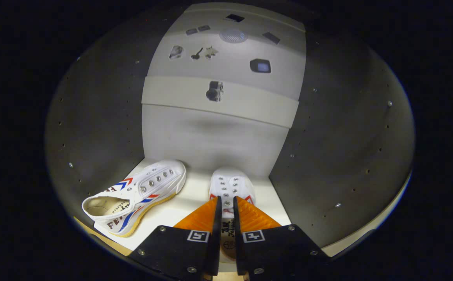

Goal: Open the shoe cabinet door, grab the shoes and put them into the shoe cabinet, then close the shoe cabinet door.

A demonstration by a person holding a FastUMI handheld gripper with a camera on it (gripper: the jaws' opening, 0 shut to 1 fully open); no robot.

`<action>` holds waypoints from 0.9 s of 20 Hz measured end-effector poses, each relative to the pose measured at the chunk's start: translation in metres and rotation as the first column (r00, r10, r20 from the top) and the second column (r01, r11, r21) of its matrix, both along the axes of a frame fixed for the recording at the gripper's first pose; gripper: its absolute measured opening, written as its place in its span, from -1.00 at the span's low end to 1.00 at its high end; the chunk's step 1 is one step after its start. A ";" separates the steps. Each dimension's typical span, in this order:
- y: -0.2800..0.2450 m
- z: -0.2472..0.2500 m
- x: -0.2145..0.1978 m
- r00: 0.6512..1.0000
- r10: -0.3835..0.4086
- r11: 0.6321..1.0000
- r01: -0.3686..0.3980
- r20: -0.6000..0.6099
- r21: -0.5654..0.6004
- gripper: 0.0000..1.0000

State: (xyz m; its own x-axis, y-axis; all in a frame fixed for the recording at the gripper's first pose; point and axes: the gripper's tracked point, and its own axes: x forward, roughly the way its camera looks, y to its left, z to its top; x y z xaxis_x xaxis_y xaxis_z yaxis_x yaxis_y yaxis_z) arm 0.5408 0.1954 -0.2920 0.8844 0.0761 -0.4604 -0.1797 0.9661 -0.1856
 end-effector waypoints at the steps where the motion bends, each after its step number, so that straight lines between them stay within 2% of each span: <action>1: 0.000 0.009 -0.009 1.000 0.004 1.000 -0.005 0.009 0.012 -0.62; 3: -0.004 0.023 -0.027 1.000 0.003 0.999 -0.003 0.010 0.037 -0.51; 5: -0.009 0.035 -0.046 1.000 -0.003 0.999 0.003 0.018 0.052 -0.28; 6: -0.011 0.041 -0.057 1.000 -0.006 0.998 0.005 0.022 0.061 -0.04; 7: -0.013 0.047 -0.067 1.000 -0.006 0.998 0.004 0.025 0.069 0.12; 8: -0.015 0.054 -0.079 0.999 -0.008 0.997 0.006 0.032 0.078 0.41; 10: -0.018 0.068 -0.102 0.999 -0.012 0.995 0.007 0.047 0.099 0.69; 12: -0.021 0.084 -0.128 0.998 -0.015 0.992 0.007 0.064 0.123 0.88; 18: -0.035 0.122 -0.208 0.992 -0.034 0.986 0.014 0.119 0.164 0.90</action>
